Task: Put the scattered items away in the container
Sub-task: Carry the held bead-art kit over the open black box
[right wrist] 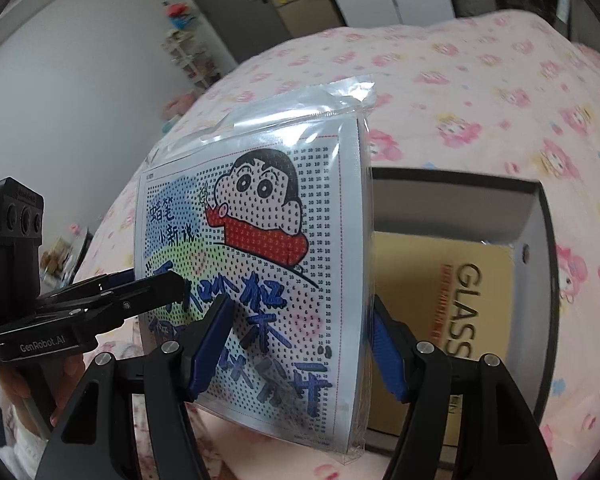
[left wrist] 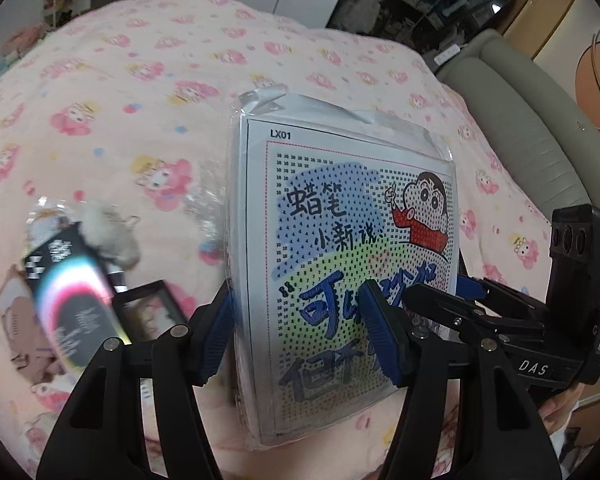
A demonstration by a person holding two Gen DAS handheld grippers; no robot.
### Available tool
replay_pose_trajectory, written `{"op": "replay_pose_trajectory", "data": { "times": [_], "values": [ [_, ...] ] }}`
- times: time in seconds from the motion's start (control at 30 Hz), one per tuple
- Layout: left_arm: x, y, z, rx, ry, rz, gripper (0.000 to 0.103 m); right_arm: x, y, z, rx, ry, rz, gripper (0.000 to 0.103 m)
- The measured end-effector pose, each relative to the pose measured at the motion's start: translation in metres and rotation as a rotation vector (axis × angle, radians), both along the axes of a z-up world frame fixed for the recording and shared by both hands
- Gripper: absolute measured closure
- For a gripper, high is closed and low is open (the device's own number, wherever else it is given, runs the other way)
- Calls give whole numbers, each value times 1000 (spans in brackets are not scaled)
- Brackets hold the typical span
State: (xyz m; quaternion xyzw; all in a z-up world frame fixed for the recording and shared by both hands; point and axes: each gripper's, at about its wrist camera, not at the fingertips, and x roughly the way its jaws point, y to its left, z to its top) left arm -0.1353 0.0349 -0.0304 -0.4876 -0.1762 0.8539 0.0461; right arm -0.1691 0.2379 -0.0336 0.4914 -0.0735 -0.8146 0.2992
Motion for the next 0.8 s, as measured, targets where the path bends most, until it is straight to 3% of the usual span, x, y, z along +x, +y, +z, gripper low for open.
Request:
{"op": "replay_pose_trajectory", "data": {
  "times": [0.17, 0.27, 0.47, 0.67, 0.8],
  "values": [
    [-40, 17, -47, -3, -107, 1, 39, -30, 21, -52, -11, -157, -99, 40],
    [-52, 16, -69, 49, -158, 3, 39, -38, 22, -66, 31, -177, -122, 40],
    [-62, 34, -72, -82, -195, -29, 36, -49, 19, -88, 60, -237, -117, 37],
    [-63, 41, -75, -86, -212, -67, 34, -39, 25, -84, 80, -232, -137, 36],
    [-69, 59, -81, -229, -240, -84, 37, -35, 18, -80, 188, -168, -141, 36]
  ]
}}
